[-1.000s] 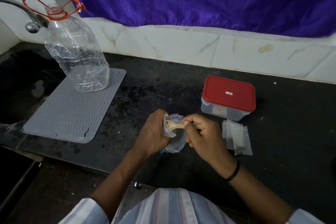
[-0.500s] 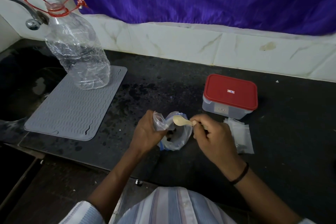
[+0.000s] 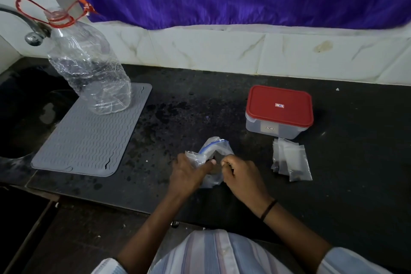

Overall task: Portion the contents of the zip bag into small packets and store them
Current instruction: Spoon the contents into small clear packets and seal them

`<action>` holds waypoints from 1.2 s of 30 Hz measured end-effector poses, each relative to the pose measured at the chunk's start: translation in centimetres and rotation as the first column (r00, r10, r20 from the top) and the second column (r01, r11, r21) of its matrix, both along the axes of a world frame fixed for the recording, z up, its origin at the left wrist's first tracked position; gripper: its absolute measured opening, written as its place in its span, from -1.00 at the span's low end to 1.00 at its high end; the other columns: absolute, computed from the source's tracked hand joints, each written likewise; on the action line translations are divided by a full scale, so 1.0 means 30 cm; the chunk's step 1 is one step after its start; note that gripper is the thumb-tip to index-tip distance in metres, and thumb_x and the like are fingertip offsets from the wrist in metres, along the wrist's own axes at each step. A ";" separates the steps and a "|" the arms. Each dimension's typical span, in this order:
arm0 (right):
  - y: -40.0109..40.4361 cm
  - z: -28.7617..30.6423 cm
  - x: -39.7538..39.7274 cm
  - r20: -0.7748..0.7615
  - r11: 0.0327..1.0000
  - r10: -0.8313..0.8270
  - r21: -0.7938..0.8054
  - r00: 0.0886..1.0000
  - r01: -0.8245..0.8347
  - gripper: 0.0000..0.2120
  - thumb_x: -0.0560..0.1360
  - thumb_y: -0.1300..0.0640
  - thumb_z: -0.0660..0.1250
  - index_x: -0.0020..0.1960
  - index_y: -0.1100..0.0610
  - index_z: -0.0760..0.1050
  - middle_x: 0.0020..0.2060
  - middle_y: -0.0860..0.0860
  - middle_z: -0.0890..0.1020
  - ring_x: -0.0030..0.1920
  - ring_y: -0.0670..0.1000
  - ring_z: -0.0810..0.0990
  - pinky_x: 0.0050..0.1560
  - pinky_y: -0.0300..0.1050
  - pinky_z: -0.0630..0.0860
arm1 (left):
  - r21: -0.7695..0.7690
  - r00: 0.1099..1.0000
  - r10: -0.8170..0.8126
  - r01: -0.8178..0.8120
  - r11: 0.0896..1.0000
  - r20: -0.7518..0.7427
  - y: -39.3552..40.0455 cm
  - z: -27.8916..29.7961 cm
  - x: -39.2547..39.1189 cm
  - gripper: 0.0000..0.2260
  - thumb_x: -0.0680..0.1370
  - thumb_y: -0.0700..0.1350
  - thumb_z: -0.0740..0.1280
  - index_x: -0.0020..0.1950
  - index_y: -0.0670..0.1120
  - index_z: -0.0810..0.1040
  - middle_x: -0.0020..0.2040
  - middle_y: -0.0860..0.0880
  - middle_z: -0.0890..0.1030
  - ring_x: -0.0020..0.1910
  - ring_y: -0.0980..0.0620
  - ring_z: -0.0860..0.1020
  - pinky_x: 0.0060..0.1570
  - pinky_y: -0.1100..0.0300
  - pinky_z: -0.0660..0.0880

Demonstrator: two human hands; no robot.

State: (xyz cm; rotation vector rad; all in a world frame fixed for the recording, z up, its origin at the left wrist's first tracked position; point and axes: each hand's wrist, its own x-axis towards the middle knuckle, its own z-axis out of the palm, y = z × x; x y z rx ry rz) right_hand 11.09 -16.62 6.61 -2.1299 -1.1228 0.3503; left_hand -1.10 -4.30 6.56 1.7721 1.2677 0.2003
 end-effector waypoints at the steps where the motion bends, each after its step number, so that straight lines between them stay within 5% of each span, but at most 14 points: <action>1: 0.001 -0.005 -0.002 -0.002 1.000 -0.007 0.004 1.000 0.007 -0.87 0.55 0.08 0.25 -0.08 0.07 0.55 -0.28 0.03 0.65 -0.29 0.02 0.62 -0.27 0.07 0.56 | -0.026 1.000 0.015 -0.016 1.000 -0.005 0.014 -0.045 -0.004 -0.21 0.17 0.53 0.44 0.10 -0.07 0.48 0.04 -0.11 0.58 -0.05 -0.07 0.63 -0.12 -0.13 0.65; 3: 0.004 -0.014 -0.003 -0.001 1.000 -0.022 -0.007 1.000 0.022 -0.86 0.55 0.08 0.24 -0.08 0.07 0.55 -0.28 0.04 0.65 -0.28 0.05 0.62 -0.26 0.07 0.55 | -0.075 0.999 0.053 -0.052 0.996 0.011 0.018 -0.035 -0.002 -0.27 0.21 0.44 0.50 0.10 -0.09 0.49 0.02 -0.12 0.61 -0.07 -0.05 0.64 -0.20 -0.06 0.66; 7: 0.011 -0.036 0.007 -0.065 0.999 -0.033 -0.045 0.997 0.030 -0.85 0.56 0.05 0.20 -0.07 0.06 0.52 -0.29 0.02 0.64 -0.26 0.06 0.62 -0.22 0.08 0.56 | -0.148 0.989 0.132 -0.121 0.982 0.070 0.010 0.022 0.008 -0.66 0.46 -0.19 0.48 0.14 -0.18 0.41 -0.05 -0.09 0.53 -0.17 0.05 0.56 -0.47 0.31 0.49; 11: 0.017 -0.034 0.015 -0.268 0.995 -0.065 -0.084 0.961 0.044 -0.85 0.61 0.06 0.20 -0.02 0.02 0.55 -0.31 -0.01 0.65 -0.36 -0.08 0.62 -0.28 -0.08 0.59 | -0.226 0.970 0.185 -0.146 0.963 0.159 0.024 0.025 0.016 -0.71 0.47 -0.37 0.36 0.15 -0.19 0.43 -0.03 -0.17 0.55 -0.16 -0.02 0.56 -0.40 0.21 0.52; 15: 0.018 -0.024 0.017 -0.602 0.988 -0.142 -0.036 0.786 0.151 -0.83 0.64 0.14 0.18 0.02 0.08 0.56 -0.34 0.07 0.67 -0.41 -0.04 0.61 -0.36 -0.19 0.52 | -0.297 0.958 0.193 -0.124 0.947 0.213 0.035 0.039 0.021 -0.72 0.47 -0.44 0.30 -0.02 -0.08 0.42 -0.10 -0.18 0.56 -0.16 -0.13 0.58 -0.34 0.10 0.51; 21: 0.008 -0.034 0.001 -0.860 0.953 -0.146 0.010 0.489 0.302 -0.80 0.66 0.16 0.17 0.05 0.22 0.55 -0.34 0.13 0.64 -0.39 0.01 0.58 -0.38 -0.19 0.48 | -0.300 0.956 0.200 -0.130 0.945 0.217 0.060 0.048 0.022 -0.73 0.45 -0.43 0.33 -0.07 -0.08 0.42 -0.17 -0.16 0.56 -0.29 -0.08 0.56 -0.38 0.07 0.49; 27: 0.002 -0.051 -0.026 -0.874 0.947 -0.154 0.001 0.460 0.320 -0.80 0.66 0.14 0.18 0.06 0.22 0.55 -0.31 0.15 0.64 -0.37 0.03 0.59 -0.38 -0.18 0.49 | -0.132 0.977 0.099 -0.075 0.988 0.187 0.055 0.040 0.020 -0.69 0.42 -0.33 0.43 0.04 -0.05 0.43 -0.02 -0.13 0.58 -0.07 -0.11 0.61 -0.13 -0.09 0.65; 31: -0.004 -0.047 -0.031 -0.873 0.941 -0.150 0.018 0.464 0.337 -0.81 0.65 0.16 0.19 0.07 0.23 0.54 -0.33 0.14 0.64 -0.37 0.03 0.60 -0.38 -0.18 0.49 | -0.199 0.973 0.095 -0.052 0.979 0.212 0.053 0.049 0.022 -0.70 0.44 -0.43 0.36 -0.06 -0.07 0.40 -0.19 -0.11 0.53 -0.32 0.01 0.53 -0.46 0.16 0.50; 36: -0.016 -0.048 -0.048 -0.845 0.901 -0.162 0.083 0.509 0.425 -0.81 0.65 0.18 0.18 0.03 0.23 0.55 -0.37 0.14 0.63 -0.42 0.02 0.57 -0.41 -0.19 0.47 | -0.116 0.974 0.106 -0.084 0.990 0.202 0.066 0.033 0.015 -0.69 0.44 -0.36 0.42 0.06 -0.10 0.42 -0.07 -0.09 0.54 -0.17 0.01 0.56 -0.39 0.20 0.52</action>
